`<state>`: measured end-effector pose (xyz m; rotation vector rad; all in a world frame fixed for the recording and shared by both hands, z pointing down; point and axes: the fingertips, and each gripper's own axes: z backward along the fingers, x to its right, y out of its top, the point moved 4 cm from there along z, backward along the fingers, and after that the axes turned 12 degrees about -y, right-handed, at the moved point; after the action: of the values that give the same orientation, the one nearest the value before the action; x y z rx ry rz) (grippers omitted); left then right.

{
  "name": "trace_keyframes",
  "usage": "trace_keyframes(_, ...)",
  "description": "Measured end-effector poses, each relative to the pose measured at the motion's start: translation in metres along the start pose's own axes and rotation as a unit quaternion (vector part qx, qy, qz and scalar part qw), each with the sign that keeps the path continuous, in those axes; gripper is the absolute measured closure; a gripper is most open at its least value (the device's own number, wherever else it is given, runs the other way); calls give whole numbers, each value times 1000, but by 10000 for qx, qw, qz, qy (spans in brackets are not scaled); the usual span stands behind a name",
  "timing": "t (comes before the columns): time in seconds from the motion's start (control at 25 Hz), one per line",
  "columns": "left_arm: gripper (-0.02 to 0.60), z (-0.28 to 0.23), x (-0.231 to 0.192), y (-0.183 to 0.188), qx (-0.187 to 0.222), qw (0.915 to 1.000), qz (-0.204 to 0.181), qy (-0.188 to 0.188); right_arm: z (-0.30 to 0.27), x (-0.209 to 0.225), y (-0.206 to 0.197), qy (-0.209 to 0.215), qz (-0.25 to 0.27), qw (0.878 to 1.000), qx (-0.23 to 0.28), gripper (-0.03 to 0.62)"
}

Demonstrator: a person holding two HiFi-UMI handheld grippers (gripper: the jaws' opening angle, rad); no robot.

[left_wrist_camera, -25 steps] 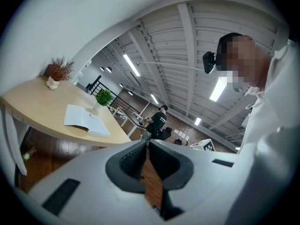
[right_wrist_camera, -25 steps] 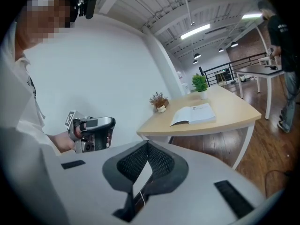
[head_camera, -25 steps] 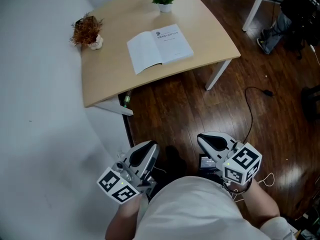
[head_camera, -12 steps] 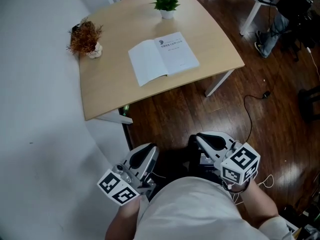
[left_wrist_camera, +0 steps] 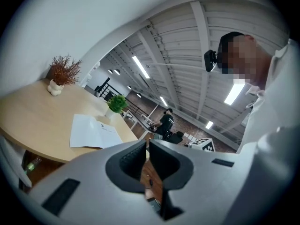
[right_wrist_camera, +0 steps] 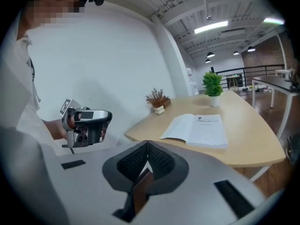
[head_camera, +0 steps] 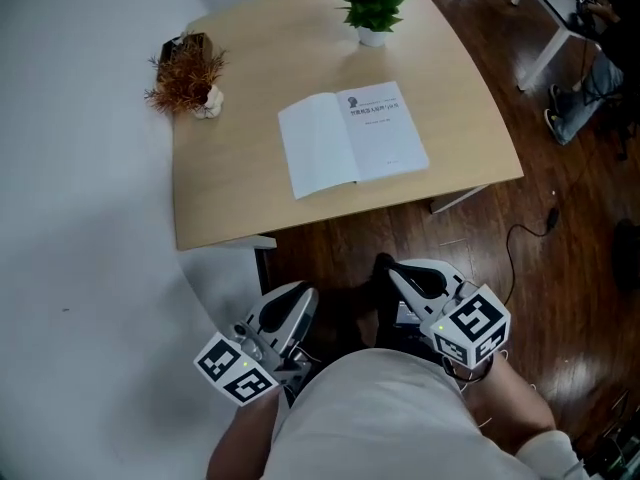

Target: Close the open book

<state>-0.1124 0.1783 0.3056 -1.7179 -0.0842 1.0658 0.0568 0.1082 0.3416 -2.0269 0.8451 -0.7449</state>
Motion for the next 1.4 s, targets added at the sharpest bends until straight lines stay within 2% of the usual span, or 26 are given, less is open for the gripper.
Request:
trace_keyframes(0.32, 583, -74, -43, 20, 35, 9991, 152, 384, -44, 61, 31, 217, 1008, 9942, -319, 595)
trace_keyframes(0.52, 582, -92, -55, 19, -1, 9982, 218, 562, -61, 79, 36, 345, 1200, 9917, -308, 595)
trace_keyframes(0.8, 581, -95, -77, 17, -281, 9966, 342, 693, -78, 84, 41, 159, 1406, 9897, -195, 595)
trace_keyframes(0.88, 509, -93, -89, 14, -397, 9957, 424, 715, -87, 81, 42, 69, 1563, 9875, -195, 569)
trace_keyframes(1.04, 508, -88, -110, 9, -517, 9957, 533, 545, -110, 73, 37, -142, 2068, 9780, -237, 565)
trace_keyframes(1.2, 508, -83, -130, -1, -511, 9954, 669, 461, -136, 63, 28, -326, 2762, 9601, -288, 565)
trace_keyframes(1.4, 508, -72, -159, -23, -638, 9929, 820, 583, -163, 56, 12, -442, 3144, 9472, -439, 565)
